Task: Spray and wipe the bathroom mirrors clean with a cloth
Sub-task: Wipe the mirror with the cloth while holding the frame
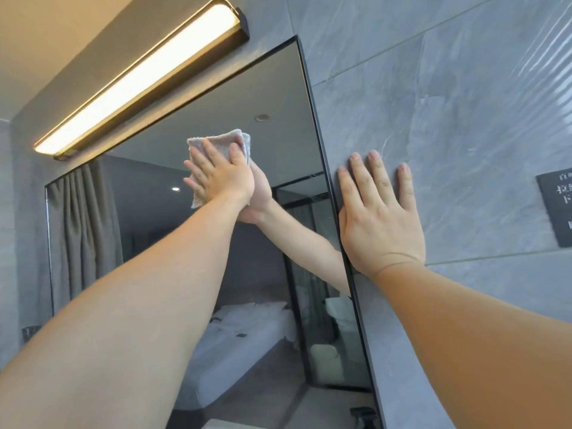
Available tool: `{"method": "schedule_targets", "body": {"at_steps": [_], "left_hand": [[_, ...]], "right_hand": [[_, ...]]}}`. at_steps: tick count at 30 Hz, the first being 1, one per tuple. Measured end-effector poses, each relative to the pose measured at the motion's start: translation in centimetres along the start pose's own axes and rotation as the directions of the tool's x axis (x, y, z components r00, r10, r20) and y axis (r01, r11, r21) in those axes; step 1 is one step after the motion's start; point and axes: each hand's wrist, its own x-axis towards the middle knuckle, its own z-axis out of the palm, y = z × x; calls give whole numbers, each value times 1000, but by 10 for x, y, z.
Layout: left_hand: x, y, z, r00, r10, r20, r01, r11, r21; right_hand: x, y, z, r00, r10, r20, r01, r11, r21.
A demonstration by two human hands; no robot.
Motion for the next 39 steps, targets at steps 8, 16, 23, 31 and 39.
{"method": "schedule_targets", "body": {"at_steps": [8, 16, 23, 31, 39], "left_hand": [[30, 51, -14, 963, 268, 7, -268, 963, -8], [30, 113, -12, 821, 570, -27, -570, 821, -32], [12, 108, -12, 702, 712, -20, -712, 702, 3], [-20, 84, -4, 631, 776, 7, -776, 631, 15], [-52, 53, 1, 574, 816, 68, -819, 573, 34]], "right_hand": [[1, 0, 0, 1000, 3, -19, -3, 1000, 8], [-1, 1, 1, 999, -7, -40, 7, 1000, -11], [-1, 0, 0, 1000, 6, -19, -6, 1000, -8], [0, 0, -2, 1000, 11, -8, -12, 1000, -6], [0, -1, -4, 1000, 11, 4, -11, 1000, 22]]}}
